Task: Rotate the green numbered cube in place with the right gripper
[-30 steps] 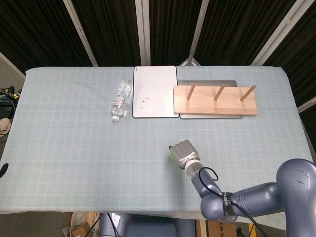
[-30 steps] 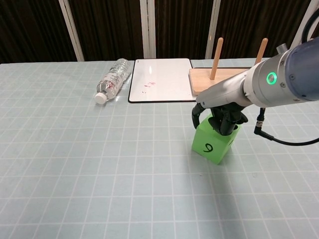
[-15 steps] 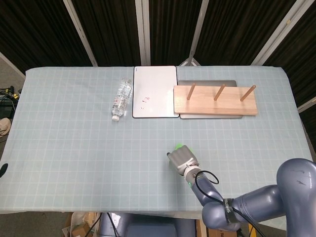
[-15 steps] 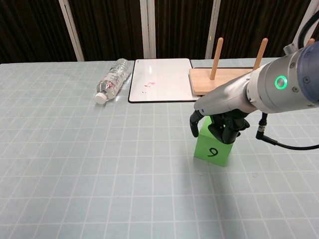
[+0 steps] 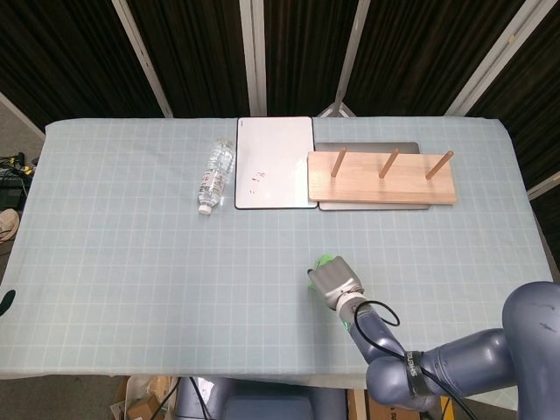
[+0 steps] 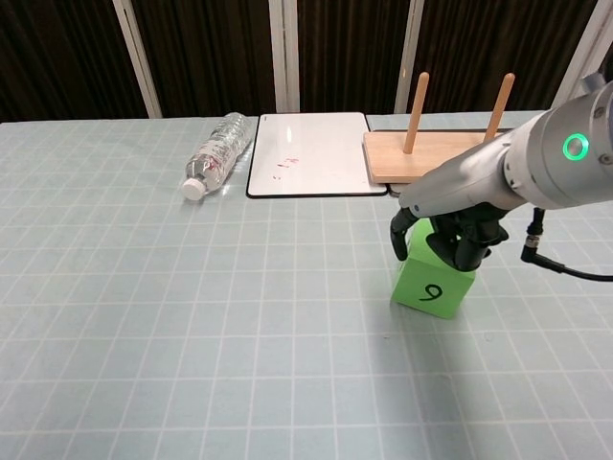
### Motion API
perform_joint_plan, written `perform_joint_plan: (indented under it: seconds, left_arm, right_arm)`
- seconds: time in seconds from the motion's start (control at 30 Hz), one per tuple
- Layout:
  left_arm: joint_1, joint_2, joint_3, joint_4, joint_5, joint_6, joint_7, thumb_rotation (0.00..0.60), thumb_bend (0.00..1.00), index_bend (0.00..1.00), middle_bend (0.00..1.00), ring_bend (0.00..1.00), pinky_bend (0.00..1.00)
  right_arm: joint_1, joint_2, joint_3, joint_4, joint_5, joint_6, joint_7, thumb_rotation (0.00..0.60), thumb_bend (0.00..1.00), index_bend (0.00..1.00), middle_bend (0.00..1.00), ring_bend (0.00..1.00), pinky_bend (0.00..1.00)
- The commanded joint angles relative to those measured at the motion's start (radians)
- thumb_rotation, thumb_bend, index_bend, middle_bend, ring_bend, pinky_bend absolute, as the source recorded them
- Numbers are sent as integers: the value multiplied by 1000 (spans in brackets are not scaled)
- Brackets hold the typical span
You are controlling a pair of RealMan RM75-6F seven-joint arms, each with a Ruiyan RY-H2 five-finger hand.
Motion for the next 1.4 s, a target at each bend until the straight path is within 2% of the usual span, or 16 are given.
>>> perform_joint_plan:
  seconds: [0.03, 0.57, 0.67, 0.77, 0.83, 0.9, 0.93, 1.03, 1.17, 1.33, 1.4]
  left_arm:
    - [0, 0, 0, -1, 0, 1, 1, 600, 307, 110, 0, 0, 0]
    - [2, 1, -2, -2, -4, 2, 1, 600, 307, 112, 0, 0, 0]
    - [1, 2, -3, -2, -5, 0, -3, 600, 307, 112, 0, 0, 0]
    - [3, 4, -4, -1, -7, 1, -10, 600, 306, 112, 0, 0, 0]
    - [4, 7, -5, 0, -8, 1, -19, 600, 307, 112, 0, 0, 0]
    - [5, 11, -7, 1, -13, -1, -28, 600, 307, 112, 0, 0, 0]
    - [5, 13, -9, 2, -14, -2, -33, 600, 307, 112, 0, 0, 0]
    - [6, 17, -9, 3, -15, -4, -43, 600, 307, 112, 0, 0, 0]
    - [8, 19, -5, 0, -9, -4, -47, 600, 306, 112, 0, 0, 0]
    - [9, 20, -5, -3, -10, -3, -49, 600, 307, 112, 0, 0, 0]
    - [8, 20, -6, -5, -13, -5, -45, 600, 307, 112, 0, 0, 0]
  right_arm:
    - [-2, 10, -7, -6, -3, -8, 4, 600, 874, 254, 829, 745, 618]
    - [-10, 41, -32, -50, -64, -43, 44, 600, 873, 271, 829, 745, 618]
    - [-34, 63, 2, -55, -126, -83, 109, 600, 874, 257, 829, 744, 617]
    - [-109, 116, 96, -55, -258, -116, 272, 600, 874, 215, 815, 719, 615]
    - [-197, 142, 169, -47, -399, -89, 421, 600, 857, 167, 686, 614, 563]
    - [-291, 145, 215, -28, -541, -4, 549, 600, 769, 130, 510, 468, 445]
    - [-332, 140, 223, -16, -597, 45, 595, 600, 691, 111, 417, 378, 365]
    - [-418, 153, 221, 13, -637, 161, 656, 600, 542, 93, 261, 227, 223]
    - [-511, 178, 207, 69, -668, 260, 704, 600, 481, 92, 185, 164, 163]
    - [-636, 239, 186, 131, -741, 273, 845, 600, 480, 92, 171, 147, 137]
    - [-695, 269, 156, 154, -802, 292, 880, 600, 480, 92, 171, 139, 119]
